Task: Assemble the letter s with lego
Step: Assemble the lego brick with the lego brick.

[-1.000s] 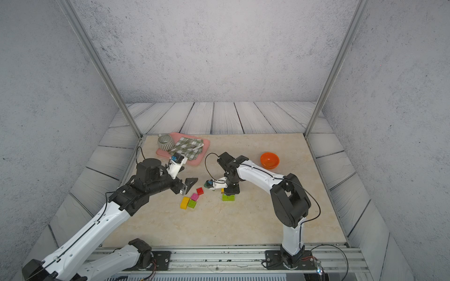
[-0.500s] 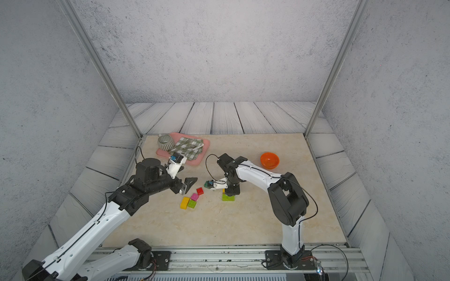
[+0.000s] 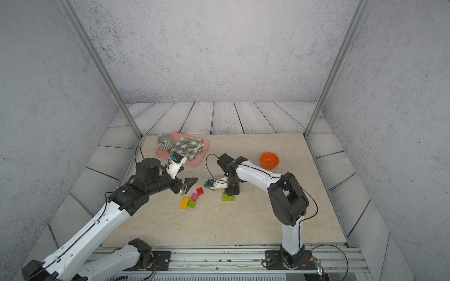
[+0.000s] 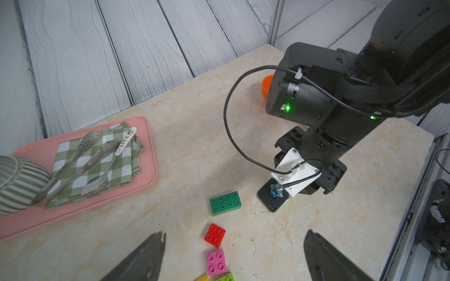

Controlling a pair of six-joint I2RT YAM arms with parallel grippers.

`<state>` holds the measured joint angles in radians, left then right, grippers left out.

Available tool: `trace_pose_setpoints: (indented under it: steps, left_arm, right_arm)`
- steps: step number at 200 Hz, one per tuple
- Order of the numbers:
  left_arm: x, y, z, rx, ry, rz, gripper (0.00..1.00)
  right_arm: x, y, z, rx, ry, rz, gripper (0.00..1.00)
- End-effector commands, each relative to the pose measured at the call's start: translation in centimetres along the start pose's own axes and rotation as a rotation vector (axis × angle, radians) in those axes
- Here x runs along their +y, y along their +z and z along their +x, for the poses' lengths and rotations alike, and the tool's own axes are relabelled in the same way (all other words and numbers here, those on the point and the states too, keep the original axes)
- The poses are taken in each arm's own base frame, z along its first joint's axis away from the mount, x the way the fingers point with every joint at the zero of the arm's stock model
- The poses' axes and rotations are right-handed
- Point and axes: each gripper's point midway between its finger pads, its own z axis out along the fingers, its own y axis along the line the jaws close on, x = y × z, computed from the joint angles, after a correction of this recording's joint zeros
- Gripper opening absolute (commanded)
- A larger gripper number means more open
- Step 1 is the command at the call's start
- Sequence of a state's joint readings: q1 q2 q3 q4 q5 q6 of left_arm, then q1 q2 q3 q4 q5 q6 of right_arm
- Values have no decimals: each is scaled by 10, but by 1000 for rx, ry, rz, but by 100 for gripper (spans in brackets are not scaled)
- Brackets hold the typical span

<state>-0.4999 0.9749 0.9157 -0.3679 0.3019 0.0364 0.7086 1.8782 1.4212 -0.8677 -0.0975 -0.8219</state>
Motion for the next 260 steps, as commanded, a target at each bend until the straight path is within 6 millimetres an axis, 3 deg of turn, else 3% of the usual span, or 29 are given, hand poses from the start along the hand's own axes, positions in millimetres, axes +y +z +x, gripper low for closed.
trace_pose_setpoints:
  steps: [1,184,260]
  left_arm:
    - [1,-2,-2,-16,-6,2,95]
    - [1,-2,-3,-20,-9,5,95]
    - [1,-2,-3,-21,-9,7,95]
  right_arm:
    - [11,13,7,37,16,-45,23]
    - [17,15,8,42,-22,-31,24]
    - [11,27,16,110,-19,-36,23]
